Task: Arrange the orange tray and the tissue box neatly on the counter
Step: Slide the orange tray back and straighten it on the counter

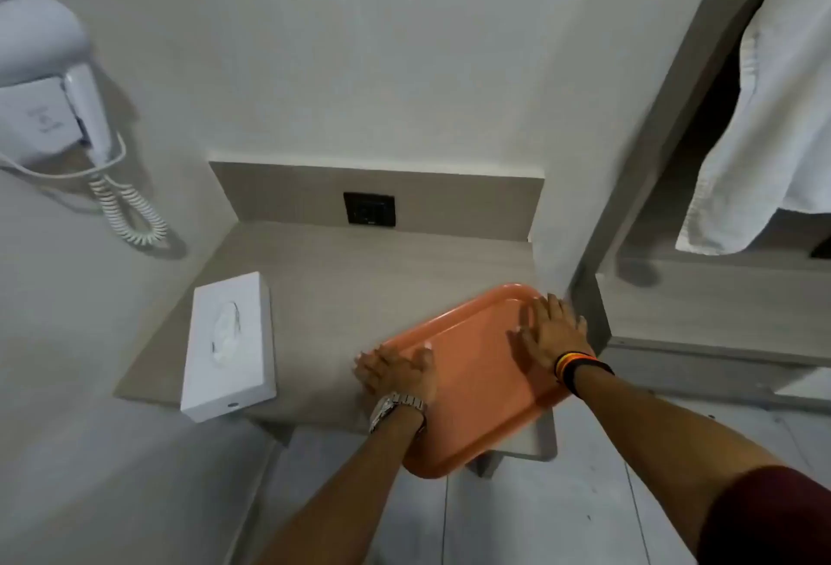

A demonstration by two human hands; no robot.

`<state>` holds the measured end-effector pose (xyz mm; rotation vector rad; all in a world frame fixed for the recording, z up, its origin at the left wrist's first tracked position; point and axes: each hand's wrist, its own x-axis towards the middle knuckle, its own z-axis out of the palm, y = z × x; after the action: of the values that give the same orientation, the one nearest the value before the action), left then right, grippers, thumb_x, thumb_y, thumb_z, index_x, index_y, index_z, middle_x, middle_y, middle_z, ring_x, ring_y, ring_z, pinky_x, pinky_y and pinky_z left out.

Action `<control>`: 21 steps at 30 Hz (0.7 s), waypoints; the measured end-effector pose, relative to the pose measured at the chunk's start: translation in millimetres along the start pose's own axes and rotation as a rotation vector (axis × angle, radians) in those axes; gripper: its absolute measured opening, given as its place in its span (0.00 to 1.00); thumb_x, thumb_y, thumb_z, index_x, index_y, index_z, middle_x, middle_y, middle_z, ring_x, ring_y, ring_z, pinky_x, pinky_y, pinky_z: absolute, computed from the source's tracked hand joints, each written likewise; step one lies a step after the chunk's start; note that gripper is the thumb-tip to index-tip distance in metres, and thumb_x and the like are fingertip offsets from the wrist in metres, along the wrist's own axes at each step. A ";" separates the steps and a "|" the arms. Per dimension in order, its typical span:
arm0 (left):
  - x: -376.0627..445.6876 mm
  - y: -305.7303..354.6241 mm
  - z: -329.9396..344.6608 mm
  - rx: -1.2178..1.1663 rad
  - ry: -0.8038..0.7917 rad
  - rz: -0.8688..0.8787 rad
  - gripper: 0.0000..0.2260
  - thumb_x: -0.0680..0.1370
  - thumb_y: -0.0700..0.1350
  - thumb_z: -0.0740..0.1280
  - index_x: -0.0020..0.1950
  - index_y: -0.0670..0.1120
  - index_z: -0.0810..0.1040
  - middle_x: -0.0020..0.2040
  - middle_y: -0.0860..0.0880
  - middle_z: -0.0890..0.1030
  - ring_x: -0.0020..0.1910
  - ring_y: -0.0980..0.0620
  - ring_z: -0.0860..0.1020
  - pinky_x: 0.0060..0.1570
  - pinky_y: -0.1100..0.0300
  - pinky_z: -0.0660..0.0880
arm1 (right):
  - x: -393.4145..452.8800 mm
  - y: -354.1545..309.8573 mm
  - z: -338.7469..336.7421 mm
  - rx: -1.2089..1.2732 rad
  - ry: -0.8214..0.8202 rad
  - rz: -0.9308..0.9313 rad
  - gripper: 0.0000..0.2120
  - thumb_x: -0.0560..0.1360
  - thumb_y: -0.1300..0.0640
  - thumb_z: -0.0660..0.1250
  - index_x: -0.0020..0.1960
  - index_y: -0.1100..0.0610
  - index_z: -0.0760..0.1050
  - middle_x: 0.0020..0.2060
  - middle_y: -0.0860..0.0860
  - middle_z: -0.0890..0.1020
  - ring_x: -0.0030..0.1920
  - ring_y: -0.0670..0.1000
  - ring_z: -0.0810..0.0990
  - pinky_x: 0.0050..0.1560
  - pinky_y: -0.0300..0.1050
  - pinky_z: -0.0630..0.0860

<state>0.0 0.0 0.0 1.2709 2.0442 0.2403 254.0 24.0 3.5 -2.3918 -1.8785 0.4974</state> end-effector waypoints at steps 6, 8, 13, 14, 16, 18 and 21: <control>-13.2 5.0 2.4 -0.147 0.040 -0.105 0.43 0.80 0.65 0.53 0.81 0.39 0.39 0.82 0.38 0.37 0.81 0.39 0.39 0.77 0.39 0.47 | 0.5 12.3 5.2 0.158 -0.025 0.141 0.29 0.79 0.40 0.59 0.74 0.56 0.61 0.75 0.60 0.63 0.72 0.63 0.64 0.72 0.65 0.59; -13.2 7.1 -1.6 -0.177 0.025 -0.139 0.42 0.80 0.64 0.54 0.81 0.39 0.39 0.82 0.38 0.38 0.81 0.38 0.41 0.77 0.41 0.47 | 1.1 11.7 4.4 0.192 0.012 0.135 0.26 0.78 0.41 0.59 0.70 0.56 0.65 0.69 0.59 0.70 0.66 0.63 0.70 0.67 0.62 0.65; -1.6 12.6 -18.5 -0.187 0.064 -0.114 0.39 0.81 0.63 0.52 0.81 0.36 0.49 0.81 0.35 0.54 0.80 0.36 0.55 0.76 0.41 0.58 | 10.1 5.3 1.4 0.335 0.070 0.193 0.27 0.78 0.40 0.61 0.71 0.55 0.65 0.65 0.59 0.75 0.65 0.64 0.72 0.65 0.63 0.66; 4.8 13.4 -25.9 -0.199 0.083 -0.117 0.39 0.81 0.63 0.53 0.81 0.36 0.49 0.80 0.34 0.56 0.78 0.35 0.59 0.75 0.41 0.61 | 13.3 1.7 0.1 0.384 0.065 0.203 0.30 0.78 0.40 0.62 0.74 0.55 0.63 0.67 0.59 0.74 0.66 0.65 0.72 0.66 0.65 0.66; 22.2 15.1 -45.3 -0.214 0.124 -0.100 0.39 0.81 0.62 0.54 0.81 0.37 0.48 0.80 0.35 0.58 0.76 0.34 0.62 0.74 0.42 0.63 | 20.1 -6.6 -2.7 0.507 0.045 0.213 0.34 0.78 0.40 0.64 0.77 0.55 0.58 0.70 0.60 0.73 0.67 0.66 0.72 0.67 0.67 0.67; 44.5 16.8 -67.5 -0.247 0.153 -0.057 0.38 0.81 0.63 0.54 0.81 0.38 0.48 0.80 0.37 0.59 0.75 0.34 0.65 0.73 0.42 0.64 | 26.6 -16.6 -5.1 0.611 0.039 0.220 0.35 0.78 0.42 0.66 0.78 0.55 0.57 0.71 0.60 0.72 0.68 0.66 0.72 0.67 0.66 0.68; 84.5 19.6 -100.1 -0.325 0.188 -0.025 0.38 0.81 0.63 0.54 0.82 0.41 0.47 0.80 0.39 0.62 0.75 0.34 0.67 0.73 0.41 0.65 | 35.7 -37.0 -6.7 0.729 0.028 0.241 0.35 0.77 0.43 0.66 0.78 0.54 0.57 0.71 0.59 0.72 0.67 0.65 0.72 0.67 0.63 0.68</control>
<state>-73.7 101.1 43.6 1.0527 2.0700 0.6730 228.7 68.6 11.2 -2.0839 -1.1077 0.9567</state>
